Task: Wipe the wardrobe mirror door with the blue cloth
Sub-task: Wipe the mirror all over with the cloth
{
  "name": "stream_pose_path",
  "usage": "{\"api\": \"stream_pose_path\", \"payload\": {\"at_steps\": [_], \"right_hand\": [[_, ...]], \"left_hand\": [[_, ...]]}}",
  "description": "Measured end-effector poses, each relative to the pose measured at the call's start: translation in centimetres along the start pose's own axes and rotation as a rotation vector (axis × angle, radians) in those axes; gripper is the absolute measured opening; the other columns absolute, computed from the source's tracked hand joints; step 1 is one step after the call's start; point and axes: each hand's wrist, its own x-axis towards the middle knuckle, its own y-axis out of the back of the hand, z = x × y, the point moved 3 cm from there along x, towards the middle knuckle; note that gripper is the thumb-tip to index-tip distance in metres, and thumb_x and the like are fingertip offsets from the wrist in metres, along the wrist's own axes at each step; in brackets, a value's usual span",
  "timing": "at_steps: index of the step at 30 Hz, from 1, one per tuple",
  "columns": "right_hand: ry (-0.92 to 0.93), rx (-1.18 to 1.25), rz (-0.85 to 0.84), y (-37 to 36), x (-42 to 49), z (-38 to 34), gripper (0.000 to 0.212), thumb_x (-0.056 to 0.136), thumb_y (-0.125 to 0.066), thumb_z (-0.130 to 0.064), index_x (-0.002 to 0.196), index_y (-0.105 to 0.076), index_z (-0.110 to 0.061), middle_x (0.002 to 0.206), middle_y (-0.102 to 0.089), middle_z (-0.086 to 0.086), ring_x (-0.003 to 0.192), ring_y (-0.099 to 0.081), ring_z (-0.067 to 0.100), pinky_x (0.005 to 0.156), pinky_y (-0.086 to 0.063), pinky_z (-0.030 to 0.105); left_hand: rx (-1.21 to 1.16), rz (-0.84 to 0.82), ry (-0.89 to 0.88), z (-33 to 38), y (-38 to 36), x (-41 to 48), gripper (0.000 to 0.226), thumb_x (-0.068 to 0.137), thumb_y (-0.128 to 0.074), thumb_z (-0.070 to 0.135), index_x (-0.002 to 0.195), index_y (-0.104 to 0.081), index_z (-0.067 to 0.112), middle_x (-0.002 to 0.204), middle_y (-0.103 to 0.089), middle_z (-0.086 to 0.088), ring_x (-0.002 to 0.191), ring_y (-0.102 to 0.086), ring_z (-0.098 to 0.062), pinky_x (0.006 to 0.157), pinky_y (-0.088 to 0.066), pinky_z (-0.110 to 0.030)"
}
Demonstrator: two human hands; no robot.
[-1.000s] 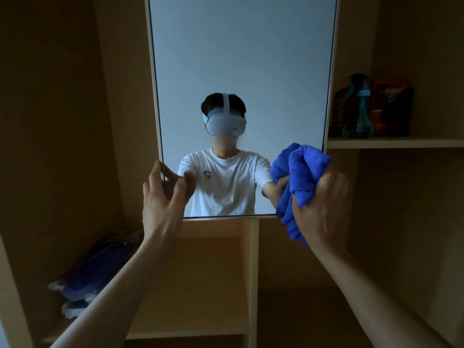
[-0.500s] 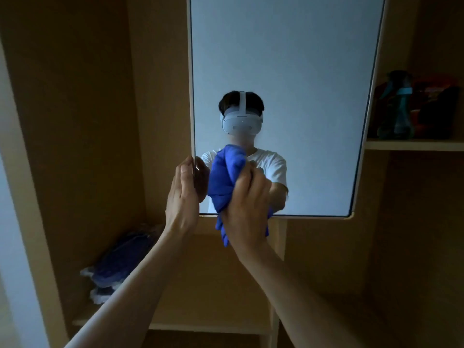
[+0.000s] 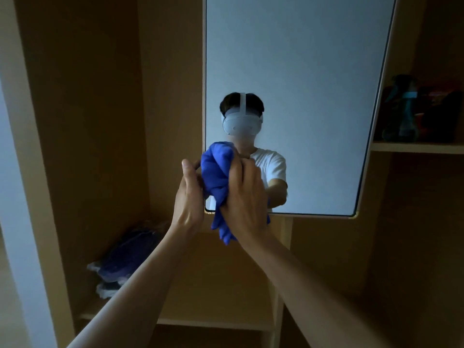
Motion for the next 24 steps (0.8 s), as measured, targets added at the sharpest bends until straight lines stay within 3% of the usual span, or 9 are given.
{"api": "stream_pose_path", "payload": {"at_steps": [3,6,10,13,15,16,18,20,24], "right_hand": [[-0.063,0.062,0.005,2.5,1.2,2.9,0.032,0.088,-0.058,-0.022,0.119,-0.053,-0.015,0.097,-0.057,0.002,0.083,-0.057,0.015,0.063,-0.048,0.029],[-0.114,0.028,0.039,4.9,1.6,6.2,0.036,0.08,-0.056,-0.032,0.112,-0.049,-0.017,0.101,-0.05,0.0,0.088,-0.052,0.016,0.056,-0.045,0.03],[-0.21,-0.004,0.084,7.8,1.3,11.1,0.041,0.08,-0.047,-0.038,0.115,-0.05,-0.015,0.109,-0.05,0.003,0.1,-0.053,0.023,0.062,-0.046,0.034],[-0.195,-0.093,0.153,9.6,2.2,14.4,0.036,0.077,-0.038,-0.037,0.103,-0.054,-0.019,0.091,-0.053,-0.001,0.079,-0.055,0.015,0.054,-0.037,0.024],[-0.217,-0.164,0.199,10.4,2.5,16.7,0.012,0.075,-0.041,-0.032,0.087,-0.04,-0.03,0.075,-0.038,-0.017,0.062,-0.044,0.003,0.048,-0.027,0.015],[-0.244,-0.185,0.232,10.7,2.5,17.9,0.016,0.075,-0.043,-0.03,0.085,-0.031,-0.033,0.075,-0.026,-0.017,0.061,-0.037,0.004,0.046,-0.032,0.018],[-0.294,-0.256,0.266,10.8,2.1,20.1,0.025,0.078,-0.046,-0.031,0.091,-0.025,-0.033,0.081,-0.013,-0.015,0.065,-0.034,0.008,0.051,-0.048,0.035],[-0.343,-0.288,0.296,11.0,2.0,21.3,0.029,0.081,-0.047,-0.032,0.096,-0.023,-0.034,0.084,-0.009,-0.017,0.067,-0.04,0.014,0.054,-0.053,0.043],[-0.377,-0.203,0.314,11.1,2.2,19.4,0.022,0.081,-0.044,-0.039,0.095,-0.033,-0.026,0.088,-0.024,-0.014,0.07,-0.043,0.018,0.058,-0.054,0.046]], "left_hand": [[0.088,0.037,-0.038,0.3,-0.5,-0.2,0.048,0.088,-0.013,0.081,0.092,-0.06,0.072,0.114,-0.073,0.001,0.11,-0.068,-0.022,0.102,-0.051,-0.053],[0.157,0.072,-0.06,0.5,-0.6,-0.4,0.046,0.088,-0.01,0.08,0.091,-0.055,0.07,0.118,-0.069,0.001,0.112,-0.065,-0.022,0.104,-0.047,-0.054],[0.197,0.053,-0.077,0.3,-0.6,-0.4,0.04,0.092,-0.012,0.076,0.089,-0.051,0.071,0.116,-0.067,0.001,0.112,-0.063,-0.022,0.102,-0.048,-0.055],[0.209,0.052,-0.081,0.2,-0.7,-0.5,0.042,0.093,-0.013,0.074,0.098,-0.052,0.058,0.115,-0.066,0.003,0.113,-0.062,-0.021,0.103,-0.047,-0.055],[0.199,0.057,-0.078,0.2,-0.9,-0.7,0.043,0.093,-0.014,0.073,0.098,-0.052,0.055,0.114,-0.065,0.002,0.111,-0.062,-0.02,0.102,-0.047,-0.055],[0.183,0.055,-0.074,0.5,-1.0,-0.9,0.043,0.092,-0.014,0.073,0.099,-0.052,0.055,0.115,-0.065,0.002,0.112,-0.062,-0.021,0.103,-0.047,-0.056],[0.165,0.042,-0.078,1.0,-1.1,-1.3,0.057,0.086,-0.016,0.08,0.116,-0.055,0.051,0.127,-0.064,-0.001,0.121,-0.059,-0.024,0.108,-0.044,-0.055],[0.128,0.033,-0.054,1.6,-1.2,-1.6,0.095,0.072,-0.022,0.09,0.141,-0.052,0.031,0.144,-0.056,-0.006,0.135,-0.051,-0.026,0.115,-0.039,-0.052],[0.105,0.022,-0.052,2.7,-1.3,-2.0,0.119,0.057,-0.028,0.102,0.145,-0.049,0.025,0.147,-0.054,-0.008,0.138,-0.049,-0.028,0.116,-0.038,-0.051]]}}
